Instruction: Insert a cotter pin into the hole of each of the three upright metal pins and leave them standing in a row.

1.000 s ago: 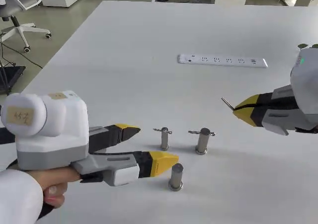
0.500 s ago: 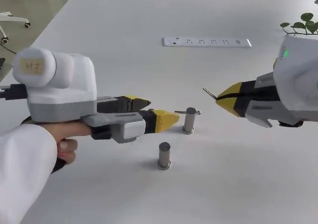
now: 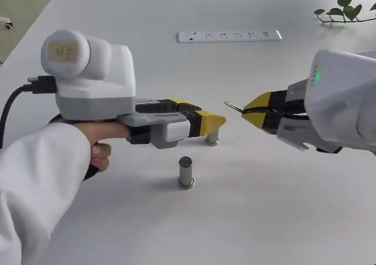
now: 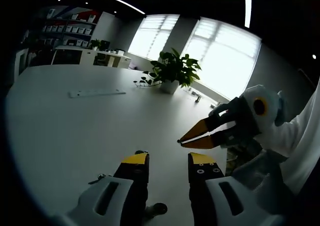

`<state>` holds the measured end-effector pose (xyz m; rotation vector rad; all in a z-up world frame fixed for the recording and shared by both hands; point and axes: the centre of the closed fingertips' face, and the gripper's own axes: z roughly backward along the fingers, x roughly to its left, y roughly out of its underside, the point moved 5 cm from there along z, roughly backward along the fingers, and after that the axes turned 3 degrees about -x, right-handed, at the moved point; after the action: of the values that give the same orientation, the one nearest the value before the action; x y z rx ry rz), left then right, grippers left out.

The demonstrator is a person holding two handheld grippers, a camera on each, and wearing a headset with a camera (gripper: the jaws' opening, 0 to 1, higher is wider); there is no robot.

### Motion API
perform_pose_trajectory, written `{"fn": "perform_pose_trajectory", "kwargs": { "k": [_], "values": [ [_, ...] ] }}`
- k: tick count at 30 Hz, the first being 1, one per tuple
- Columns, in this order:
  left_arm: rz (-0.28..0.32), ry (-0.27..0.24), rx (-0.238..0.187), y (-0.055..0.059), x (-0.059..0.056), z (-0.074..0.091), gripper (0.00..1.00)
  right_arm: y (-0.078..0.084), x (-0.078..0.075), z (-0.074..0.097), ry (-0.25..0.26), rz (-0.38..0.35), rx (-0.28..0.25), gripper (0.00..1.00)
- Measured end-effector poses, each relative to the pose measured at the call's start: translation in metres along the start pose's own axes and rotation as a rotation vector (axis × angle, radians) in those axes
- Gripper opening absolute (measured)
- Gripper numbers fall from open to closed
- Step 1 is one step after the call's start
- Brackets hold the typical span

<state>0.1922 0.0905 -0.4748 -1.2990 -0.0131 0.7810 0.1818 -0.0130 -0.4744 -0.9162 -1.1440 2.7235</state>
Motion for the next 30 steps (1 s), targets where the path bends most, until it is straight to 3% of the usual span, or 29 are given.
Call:
{"fn": "perform_pose_trajectory", "kwargs": {
  "k": [8,12,19,30],
  "values": [
    [0.006,0.049,0.049,0.004,-0.007,-0.014,0.2,0.0,0.011,-0.002,-0.01,0.005,0.006,0.0],
    [0.002,0.061,0.047,0.003,-0.009,-0.016,0.11,-0.003,0.011,-0.001,-0.008,0.007,0.001,0.0],
    [-0.032,0.064,0.061,0.004,-0.008,-0.018,0.07,-0.006,0.011,-0.001,-0.003,0.031,0.004,0.0],
    [-0.018,0.097,0.075,0.006,-0.012,-0.014,0.02,-0.011,0.015,-0.001,-0.015,0.047,-0.006,0.0]
  ]
}}
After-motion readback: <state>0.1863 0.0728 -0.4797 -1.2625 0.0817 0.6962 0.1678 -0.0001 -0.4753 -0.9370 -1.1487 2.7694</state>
